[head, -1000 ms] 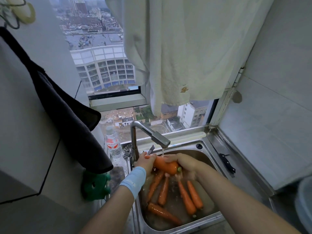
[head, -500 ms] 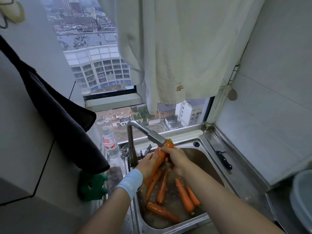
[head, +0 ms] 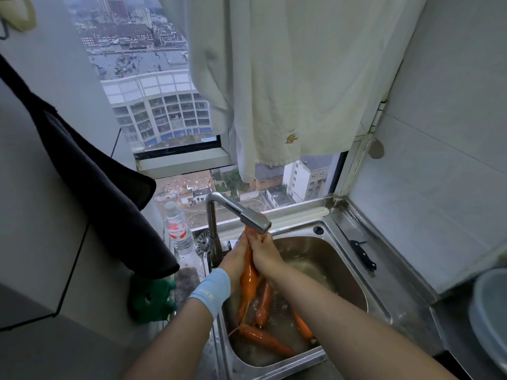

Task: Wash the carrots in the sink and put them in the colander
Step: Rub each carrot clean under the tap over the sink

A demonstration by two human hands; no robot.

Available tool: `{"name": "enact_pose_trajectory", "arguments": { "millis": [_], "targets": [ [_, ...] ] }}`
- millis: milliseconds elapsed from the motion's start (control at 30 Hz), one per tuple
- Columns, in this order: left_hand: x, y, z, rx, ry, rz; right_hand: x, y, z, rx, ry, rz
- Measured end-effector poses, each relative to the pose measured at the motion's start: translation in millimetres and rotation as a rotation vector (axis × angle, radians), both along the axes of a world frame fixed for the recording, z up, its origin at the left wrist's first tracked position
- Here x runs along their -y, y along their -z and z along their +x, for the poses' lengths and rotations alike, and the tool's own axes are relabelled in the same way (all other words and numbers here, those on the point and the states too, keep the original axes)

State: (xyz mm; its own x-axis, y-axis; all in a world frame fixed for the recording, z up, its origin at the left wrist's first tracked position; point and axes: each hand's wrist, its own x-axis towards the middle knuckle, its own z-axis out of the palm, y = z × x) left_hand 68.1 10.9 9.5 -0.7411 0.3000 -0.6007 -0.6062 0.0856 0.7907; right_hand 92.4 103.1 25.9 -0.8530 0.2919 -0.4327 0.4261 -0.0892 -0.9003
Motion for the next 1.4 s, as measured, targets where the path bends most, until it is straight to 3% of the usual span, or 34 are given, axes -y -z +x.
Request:
{"name": "enact_pose_trajectory", "arguments": {
  "millis": [100,333,467,567,733,933,1233,1400],
  "targets": [
    [2,-2,-3,0.032,0.012,-0.006,2,-6,1,0.006,0.038,-0.050],
    [6,10,-4,0.165,-0.121,0.001,3,20,14,-0.037,-0.177,0.005],
    [-1,31,-5,0.119,-0.175,0.005,3,12,12,0.040,0.062,-0.105],
    [-7,45,-7,0.142,-0.175,-0.025,2,4,13,0.121,0.056,-0.131],
    [-7,13,11,0.065,-0.048,-0.100,-2,8,24,0.191,-0.066,-0.174],
    [-4,28,13,-0.085,0.201,-0.144,-11,19,-3,0.287,0.114,-0.143],
    [13,33,15,-0.245,0.293,-0.117,-29,6,-15,0.097,0.061,-0.196],
    [9,23,9,-0.346,0.379,-0.240,-42,8,-18,0.105,0.169,0.040]
  ]
}}
